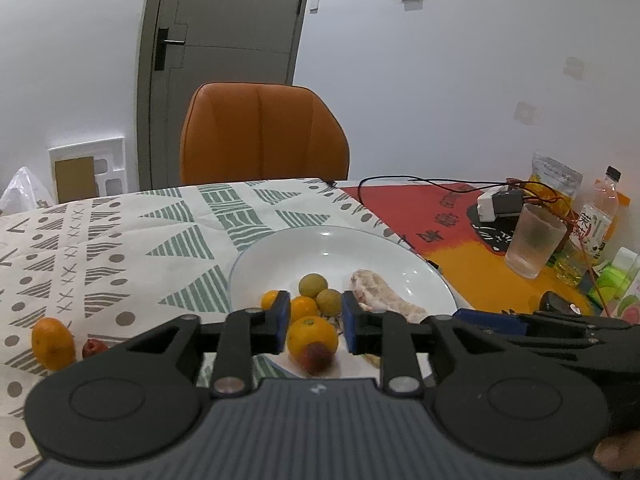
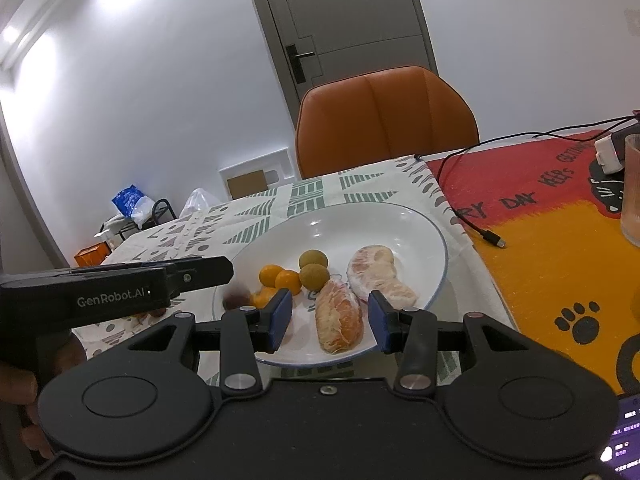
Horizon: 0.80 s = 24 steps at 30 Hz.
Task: Organize fruits
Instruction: 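Open the right gripper over the plate while the left gripper releases the brown fruit there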
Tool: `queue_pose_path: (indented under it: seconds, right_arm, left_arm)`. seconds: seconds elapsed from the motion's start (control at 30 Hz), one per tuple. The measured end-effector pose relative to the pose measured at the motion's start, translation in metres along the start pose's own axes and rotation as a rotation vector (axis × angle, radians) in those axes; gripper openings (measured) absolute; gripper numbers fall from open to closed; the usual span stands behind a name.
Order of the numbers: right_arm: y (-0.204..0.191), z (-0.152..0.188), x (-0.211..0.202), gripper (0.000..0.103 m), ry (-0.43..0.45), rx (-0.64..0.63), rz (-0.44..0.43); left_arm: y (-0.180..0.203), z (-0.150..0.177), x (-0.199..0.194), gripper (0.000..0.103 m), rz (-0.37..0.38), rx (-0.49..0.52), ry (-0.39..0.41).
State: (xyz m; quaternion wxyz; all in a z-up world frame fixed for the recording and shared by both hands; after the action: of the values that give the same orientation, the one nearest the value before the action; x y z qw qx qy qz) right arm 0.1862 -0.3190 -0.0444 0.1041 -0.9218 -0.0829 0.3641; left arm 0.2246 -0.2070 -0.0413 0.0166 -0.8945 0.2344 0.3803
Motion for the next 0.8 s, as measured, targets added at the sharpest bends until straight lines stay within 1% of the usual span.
queue_pose_path:
  seconds: [0.1,0.2,0.4,0.57,0.7,0.77,0.8]
  right_arm:
    - [-0.002,-0.001,0.001,0.043,0.000,-0.003,-0.008]
    - [-0.008,-0.002,0.002,0.043,0.000,-0.011,-0.018]
    - [-0.019,-0.005,0.006,0.044,-0.002,-0.024,-0.036]
    - [-0.028,-0.008,0.008,0.049,0.001,-0.038,-0.049]
    - [-0.036,-0.009,0.011,0.057,0.001,-0.046,-0.065]
    - [-0.040,-0.010,0.012,0.062,0.002,-0.051,-0.070]
    - [-0.042,-0.011,0.013,0.064,0.003,-0.054,-0.074]
  left_arm:
    - [-0.006,0.000,-0.002,0.027,-0.012,-0.011,-0.006]
    - [-0.014,0.001,-0.006,0.030,-0.032,-0.024,-0.009]
    - [-0.033,0.005,-0.012,0.045,-0.074,-0.061,-0.019]
    - [-0.047,0.007,-0.020,0.058,-0.111,-0.081,-0.009]
    - [-0.060,0.010,-0.025,0.061,-0.137,-0.106,-0.009]
    - [-0.067,0.011,-0.029,0.071,-0.154,-0.118,-0.008]
    - [-0.070,0.012,-0.031,0.074,-0.164,-0.122,-0.004]
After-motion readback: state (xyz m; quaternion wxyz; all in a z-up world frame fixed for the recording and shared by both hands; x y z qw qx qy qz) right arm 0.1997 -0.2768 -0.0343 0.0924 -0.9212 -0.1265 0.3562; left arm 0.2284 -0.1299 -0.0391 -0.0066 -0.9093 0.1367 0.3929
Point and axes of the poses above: each gripper's, at about its wrist camera, not at the fingertips, and x roughly the way its jaws point, y to its right, z to its underside, the point moved 7 cm from there along x, roughly the way its jaws point, and after that the axes turned 13 degrees about -y, right-handed, at the moved point
